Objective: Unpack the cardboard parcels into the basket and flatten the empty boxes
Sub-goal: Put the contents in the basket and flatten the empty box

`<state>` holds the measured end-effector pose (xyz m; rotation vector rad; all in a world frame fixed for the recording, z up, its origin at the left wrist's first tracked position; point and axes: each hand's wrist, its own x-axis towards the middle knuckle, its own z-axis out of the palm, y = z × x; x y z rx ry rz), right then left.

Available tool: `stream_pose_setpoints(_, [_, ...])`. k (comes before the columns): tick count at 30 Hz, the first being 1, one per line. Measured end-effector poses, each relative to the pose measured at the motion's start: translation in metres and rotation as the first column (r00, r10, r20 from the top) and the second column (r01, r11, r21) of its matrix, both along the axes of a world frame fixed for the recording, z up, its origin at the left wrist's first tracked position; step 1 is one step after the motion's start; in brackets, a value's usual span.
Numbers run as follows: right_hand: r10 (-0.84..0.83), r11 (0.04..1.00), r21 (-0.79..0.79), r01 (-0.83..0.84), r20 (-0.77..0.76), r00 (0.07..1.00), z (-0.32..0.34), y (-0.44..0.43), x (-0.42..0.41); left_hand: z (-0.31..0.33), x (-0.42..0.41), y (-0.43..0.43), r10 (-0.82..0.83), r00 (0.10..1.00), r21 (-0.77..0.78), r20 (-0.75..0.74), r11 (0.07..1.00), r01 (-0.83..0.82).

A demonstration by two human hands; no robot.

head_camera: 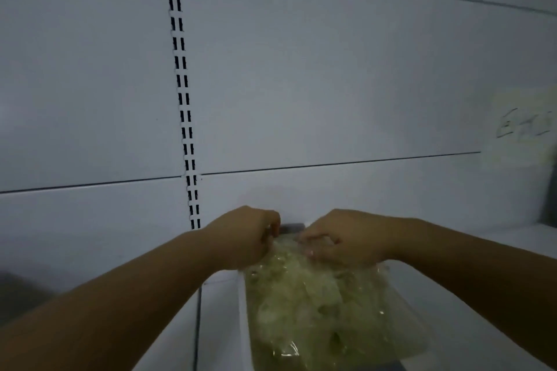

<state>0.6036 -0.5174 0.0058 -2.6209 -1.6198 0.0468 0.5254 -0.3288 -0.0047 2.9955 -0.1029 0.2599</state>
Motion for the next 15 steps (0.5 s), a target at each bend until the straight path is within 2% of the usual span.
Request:
stream_pose_setpoints(3, [0.025, 0.995, -0.1, -0.032, -0.071, 0.997, -0.006, 0.006, 0.007, -0.005, 0.003, 0.0, 0.026, 0.999, 0.013, -0.04, 1.0, -0.026])
stream_pose_setpoints(6, [0.076, 0.975, -0.206, -0.083, -0.042, 0.996, -0.01, 0.007, 0.01, 0.001, -0.002, -0.004, 0.011, 0.995, -0.046, -0.103, 0.999, -0.016])
stream_pose_setpoints(8, [0.098, 0.965, -0.244, -0.099, -0.016, 0.995, -0.012, 0.008, 0.011, 0.013, -0.009, -0.008, 0.0, 0.999, -0.206, -0.032, 0.979, -0.007])
stream_pose_setpoints(10, [0.1, 0.968, -0.227, -0.104, -0.029, 0.995, -0.015, 0.007, 0.011, 0.026, -0.018, -0.017, -0.009, 0.999, -0.464, 0.035, 0.886, 0.025])
stream_pose_setpoints(11, [0.111, 0.971, -0.212, -0.115, -0.028, 0.993, -0.015, 0.006, 0.012, 0.03, -0.021, -0.022, -0.014, 1.0, -0.491, 0.011, 0.871, 0.018])
stream_pose_setpoints(13, [0.147, 0.974, -0.172, -0.146, -0.003, 0.989, -0.018, 0.005, 0.014, 0.034, -0.022, -0.032, 0.002, 0.98, -0.277, -0.201, 0.959, -0.058])
stream_pose_setpoints(14, [0.171, 0.976, -0.141, -0.168, 0.01, 0.985, -0.019, 0.004, 0.015, 0.033, -0.021, -0.037, 0.002, 0.937, -0.177, -0.348, 0.982, -0.068])
stream_pose_setpoints(15, [0.189, 0.98, -0.072, -0.188, 0.0, 0.982, -0.021, 0.002, 0.015, 0.032, -0.02, -0.043, -0.012, 0.877, -0.144, -0.48, 0.987, -0.065])
